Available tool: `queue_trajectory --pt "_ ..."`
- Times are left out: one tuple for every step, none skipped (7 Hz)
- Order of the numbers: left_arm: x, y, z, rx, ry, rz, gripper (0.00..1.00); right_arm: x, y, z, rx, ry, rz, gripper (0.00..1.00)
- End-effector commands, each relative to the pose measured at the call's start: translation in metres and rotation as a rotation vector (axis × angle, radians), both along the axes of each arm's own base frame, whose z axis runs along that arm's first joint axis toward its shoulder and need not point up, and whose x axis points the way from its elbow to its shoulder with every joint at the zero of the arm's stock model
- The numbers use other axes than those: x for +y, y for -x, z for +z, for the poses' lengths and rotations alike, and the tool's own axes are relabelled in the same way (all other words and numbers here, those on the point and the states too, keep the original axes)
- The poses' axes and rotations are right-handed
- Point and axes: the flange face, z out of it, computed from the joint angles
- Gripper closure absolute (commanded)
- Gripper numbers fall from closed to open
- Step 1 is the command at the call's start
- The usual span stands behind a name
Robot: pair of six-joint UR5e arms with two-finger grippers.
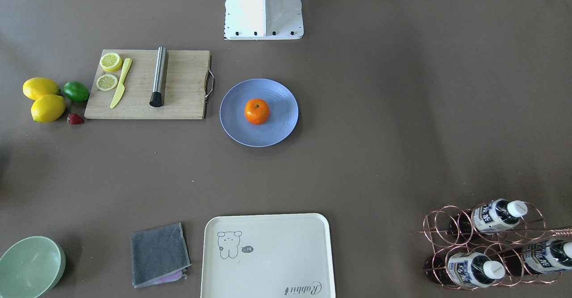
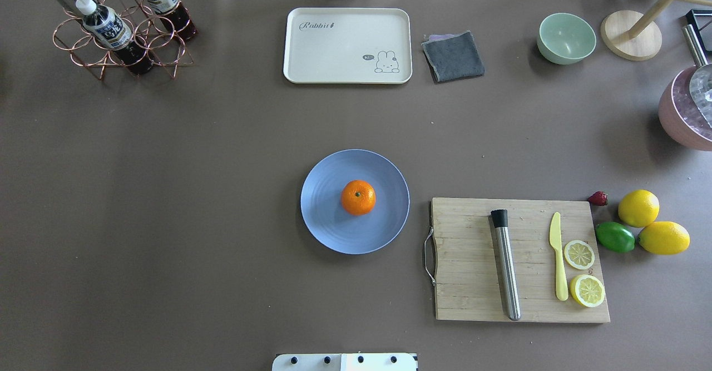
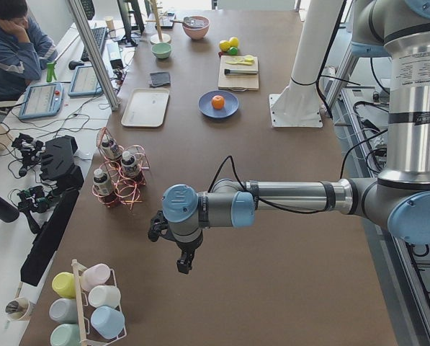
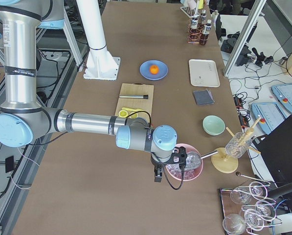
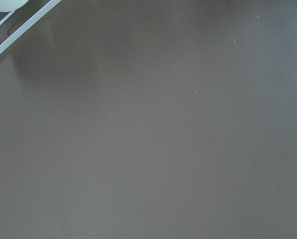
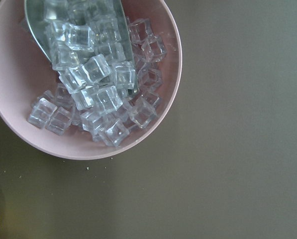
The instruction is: Pick orange to plate
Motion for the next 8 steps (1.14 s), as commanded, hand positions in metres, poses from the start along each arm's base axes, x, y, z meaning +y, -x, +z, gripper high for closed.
queue_trajectory --pt "0.0 0.0 -0.001 0.001 0.0 -0.003 0.02 0.0 0.0 0.0 0.0 0.0 0.0 0.0" --pt "0.001 0.0 0.0 0.003 0.0 -0.002 0.02 -0.001 0.0 -0.002 -0.001 -0.004 -0.001 0.0" --pt "0.0 0.0 0.0 0.003 0.002 -0.002 0.02 -0.001 0.0 -0.002 -0.001 -0.004 -0.001 0.0" --pt "0.001 0.0 0.002 0.003 0.005 -0.002 0.02 0.0 0.001 -0.002 -0.009 -0.006 -0.002 0.0" --pt "0.001 0.0 0.002 0.003 0.006 -0.002 0.02 -0.001 0.001 -0.003 -0.015 -0.009 -0.002 0.0" --pt "0.002 0.0 0.003 0.003 0.011 -0.002 0.02 -0.001 0.001 -0.004 -0.017 -0.011 -0.003 0.0" --pt "0.006 0.0 0.009 0.005 0.024 -0.002 0.02 -0.001 0.001 -0.007 -0.016 -0.02 -0.005 0.0" --pt "0.012 0.0 0.012 0.005 0.026 -0.001 0.02 -0.002 0.002 -0.01 -0.016 -0.025 -0.006 0.0"
